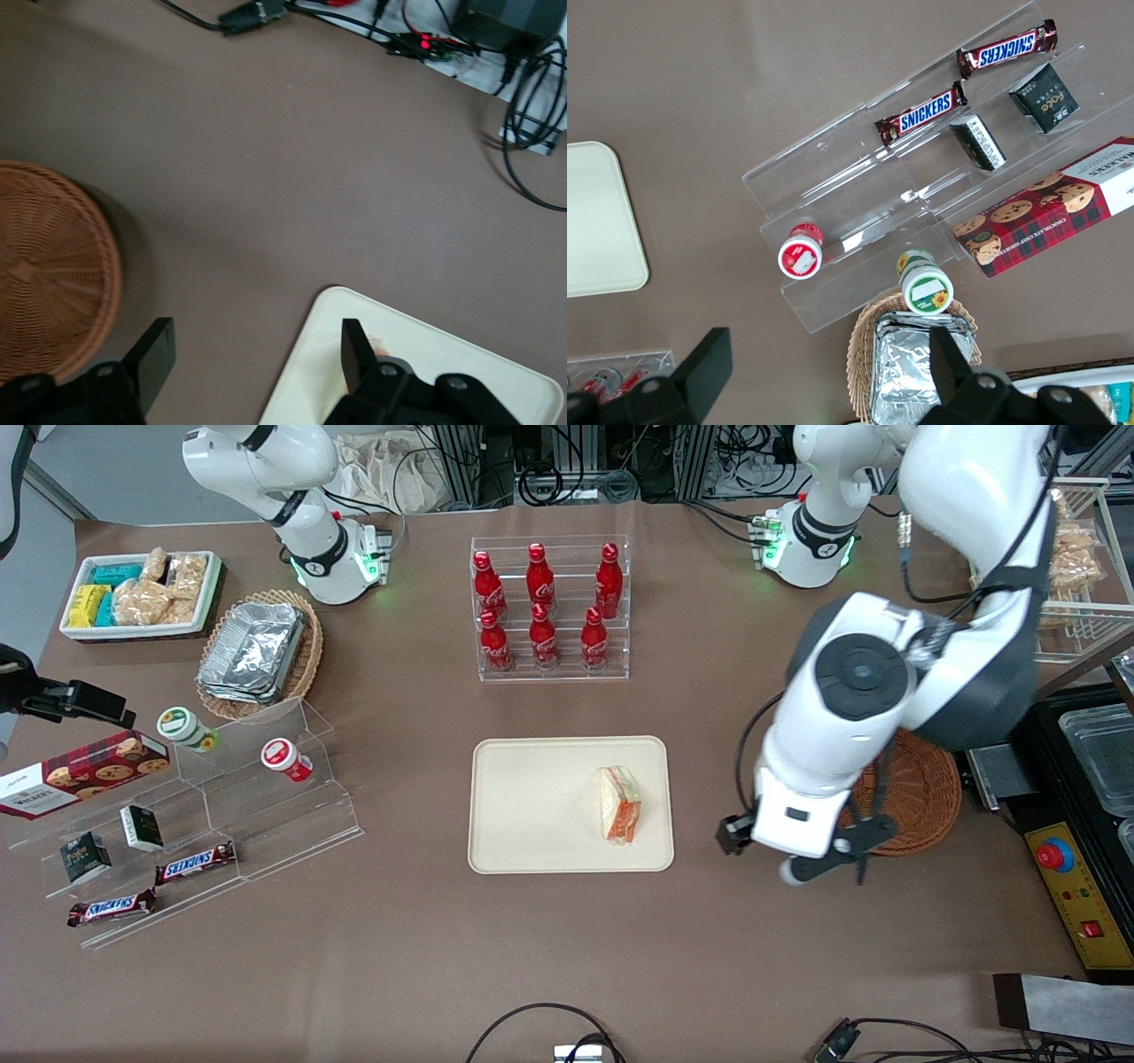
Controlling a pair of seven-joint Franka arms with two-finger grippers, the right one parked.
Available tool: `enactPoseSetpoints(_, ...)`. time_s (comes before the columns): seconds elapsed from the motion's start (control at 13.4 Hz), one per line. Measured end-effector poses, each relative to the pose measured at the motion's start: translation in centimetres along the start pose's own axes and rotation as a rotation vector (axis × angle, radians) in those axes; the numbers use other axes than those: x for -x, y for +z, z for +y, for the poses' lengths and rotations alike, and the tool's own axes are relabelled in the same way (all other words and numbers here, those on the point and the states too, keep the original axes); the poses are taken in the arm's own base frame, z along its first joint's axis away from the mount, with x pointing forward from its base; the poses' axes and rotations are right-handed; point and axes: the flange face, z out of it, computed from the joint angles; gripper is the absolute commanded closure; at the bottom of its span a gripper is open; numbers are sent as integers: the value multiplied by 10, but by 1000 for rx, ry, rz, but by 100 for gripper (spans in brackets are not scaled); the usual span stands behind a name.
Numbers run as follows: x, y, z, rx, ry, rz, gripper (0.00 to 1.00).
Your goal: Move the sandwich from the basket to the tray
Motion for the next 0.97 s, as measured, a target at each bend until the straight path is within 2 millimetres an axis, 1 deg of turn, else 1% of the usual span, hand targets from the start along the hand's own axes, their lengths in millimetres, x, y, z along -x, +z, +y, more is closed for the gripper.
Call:
enactPoseSetpoints(0.15,-9,-11,-19,-24,-4,-5,16)
enactPoseSetpoints(0.22,-11,-13,-23,-31,-4,-7,16)
enactPoseSetpoints(0.45,-13,-13,-33,-51,50,-17,16)
enactPoseSetpoints(0.52,-17,-13,-45,-58,71,-30,16)
enactPoseSetpoints(0.6,-25,-15,-63,-58,92,-48,16)
enactPoseSetpoints(0.75,-47,-26,-111,-48,128,-70,16)
enactPoseSetpoints(0.82,-55,-33,-133,-46,144,-74,16)
enactPoseSetpoints(0.9,-59,-39,-150,-45,159,-75,17)
enactPoseSetpoints(0.97,-59,-44,-164,-43,176,-79,17)
